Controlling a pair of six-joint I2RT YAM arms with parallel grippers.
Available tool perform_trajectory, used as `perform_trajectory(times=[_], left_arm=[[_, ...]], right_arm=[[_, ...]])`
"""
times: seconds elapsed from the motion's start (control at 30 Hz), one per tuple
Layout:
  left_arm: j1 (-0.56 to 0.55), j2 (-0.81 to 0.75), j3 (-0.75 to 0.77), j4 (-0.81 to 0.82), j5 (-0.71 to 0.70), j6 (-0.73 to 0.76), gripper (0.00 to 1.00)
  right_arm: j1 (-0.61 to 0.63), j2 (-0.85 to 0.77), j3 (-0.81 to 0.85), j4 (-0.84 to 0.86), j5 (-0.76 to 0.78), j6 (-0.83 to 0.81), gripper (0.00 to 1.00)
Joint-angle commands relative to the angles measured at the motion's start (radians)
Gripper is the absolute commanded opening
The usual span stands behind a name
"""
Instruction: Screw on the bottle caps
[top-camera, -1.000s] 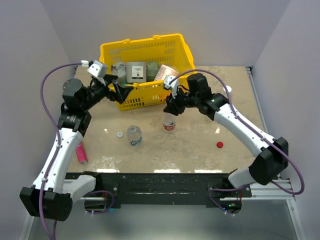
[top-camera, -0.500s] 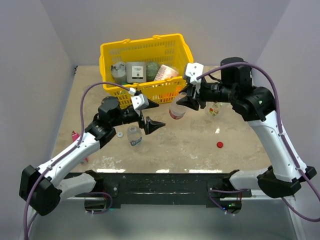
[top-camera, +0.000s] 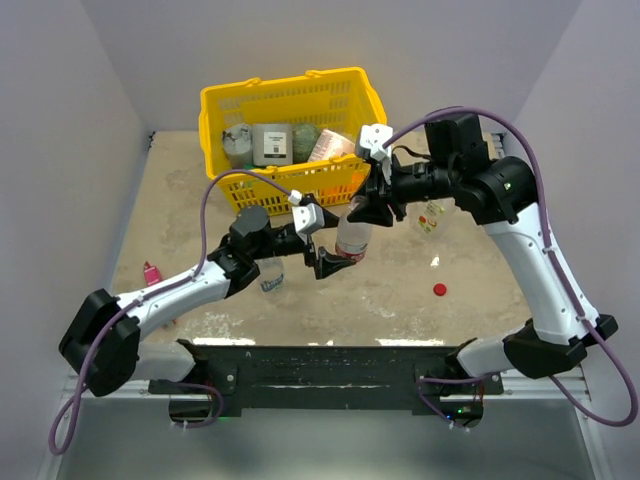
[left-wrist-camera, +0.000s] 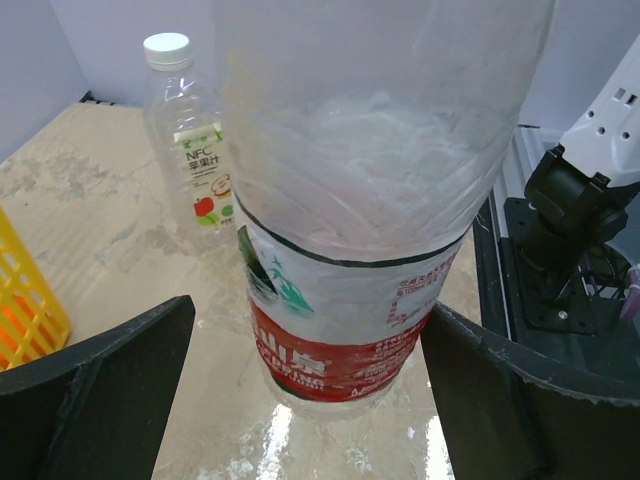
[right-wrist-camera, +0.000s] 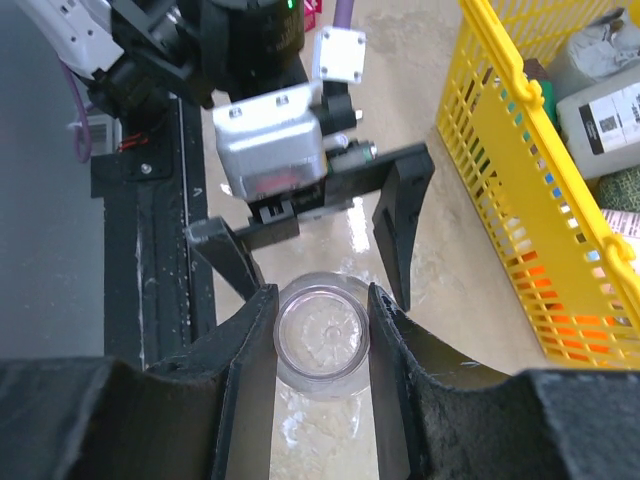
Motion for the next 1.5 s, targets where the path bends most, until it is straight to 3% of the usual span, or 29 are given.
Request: perform_trajectory(times=[0.0, 0.4, 0.73, 1.2, 1.47], left_arm=[[-0.035, 0.03, -0.008, 0.143, 0.027, -0.025, 1.0], [-0.04, 0.107, 0.025, 0.214, 0.037, -0.059, 0.95], [-0.04, 0.121, 0.022, 0.235, 0.043, -0.065, 0.78], [-0.041, 0.12, 0.002, 0.246, 0.053, -0.069, 0.75], [-0.043, 0.145, 0.021, 0.237, 0.041, -0.071, 0.87]], right_arm=[[0.0, 0.002, 0.057, 0.042, -0.064, 0.062, 0.0], [-0.008, -0.015, -0.047, 0.151, -0.107, 0.147, 0.0], [-0.009, -0.027, -0.101, 0.139, -0.041, 0.116, 0.03], [-0.014, -0.047, -0.161, 0.182, -0.034, 0.141, 0.03], [-0.016, 0.008, -0.061, 0.197, -0.068, 0.176, 0.03]])
